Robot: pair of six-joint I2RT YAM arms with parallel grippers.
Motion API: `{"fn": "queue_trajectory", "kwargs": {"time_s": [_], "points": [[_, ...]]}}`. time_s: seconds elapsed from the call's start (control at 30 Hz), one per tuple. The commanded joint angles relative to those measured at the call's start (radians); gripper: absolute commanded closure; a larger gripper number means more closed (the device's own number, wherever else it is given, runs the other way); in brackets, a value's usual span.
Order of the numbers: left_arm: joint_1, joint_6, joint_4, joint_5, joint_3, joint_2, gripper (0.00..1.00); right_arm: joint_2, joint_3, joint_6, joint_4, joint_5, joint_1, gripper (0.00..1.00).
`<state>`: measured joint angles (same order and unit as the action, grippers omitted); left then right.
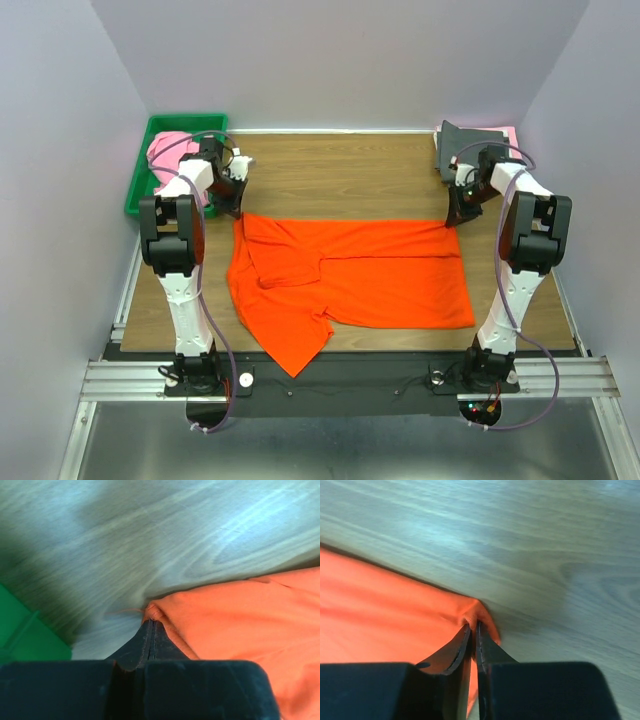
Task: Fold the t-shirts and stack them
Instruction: Fold the tshirt
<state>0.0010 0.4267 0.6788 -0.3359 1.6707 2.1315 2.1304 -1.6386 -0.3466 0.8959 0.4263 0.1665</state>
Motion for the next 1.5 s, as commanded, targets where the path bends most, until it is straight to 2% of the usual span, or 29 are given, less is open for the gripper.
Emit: {"fn": "queue_trajectory", "kwargs": {"time_s": [0.0, 0.27, 0.47, 0.57, 0.6, 0.77, 0.8, 1.03, 1.37, 1.47], "points": [[0.007, -0.008, -0.038, 0.076, 0.011, -0.028, 1.00, -0.018, 0.006, 0.038, -0.101, -0.103, 0.004, 0.91], [0.010, -0.022, -0.067, 0.153, -0.040, -0.058, 1.00, -0.026, 0.039, 0.063, -0.158, -0.217, 0.004, 0.99], [0.008, -0.036, -0.058, 0.120, -0.036, -0.047, 1.00, -0.020, 0.039, 0.066, -0.166, -0.233, 0.004, 1.00], [0.010, -0.022, -0.038, 0.008, -0.006, -0.056, 0.84, -0.021, 0.034, 0.067, -0.167, -0.216, 0.004, 0.99], [0.010, -0.020, -0.032, -0.003, -0.003, -0.061, 0.75, -0.021, 0.034, 0.066, -0.167, -0.215, 0.004, 0.99], [0.008, 0.012, 0.013, -0.072, 0.035, -0.051, 0.55, -0.021, 0.039, 0.058, -0.166, -0.212, 0.004, 0.99], [0.007, 0.015, 0.018, -0.072, 0.037, -0.050, 0.53, -0.021, 0.039, 0.060, -0.166, -0.212, 0.004, 0.99], [0.002, 0.014, 0.015, -0.052, 0.058, -0.027, 0.53, -0.020, 0.036, 0.057, -0.164, -0.212, 0.004, 0.99], [-0.062, -0.016, -0.056, 0.026, 0.034, 0.015, 0.54, -0.004, 0.025, 0.064, -0.163, -0.222, 0.004, 0.99], [-0.064, -0.020, -0.070, 0.078, 0.009, 0.018, 0.63, 0.000, 0.022, 0.061, -0.161, -0.250, 0.004, 0.99]]}}
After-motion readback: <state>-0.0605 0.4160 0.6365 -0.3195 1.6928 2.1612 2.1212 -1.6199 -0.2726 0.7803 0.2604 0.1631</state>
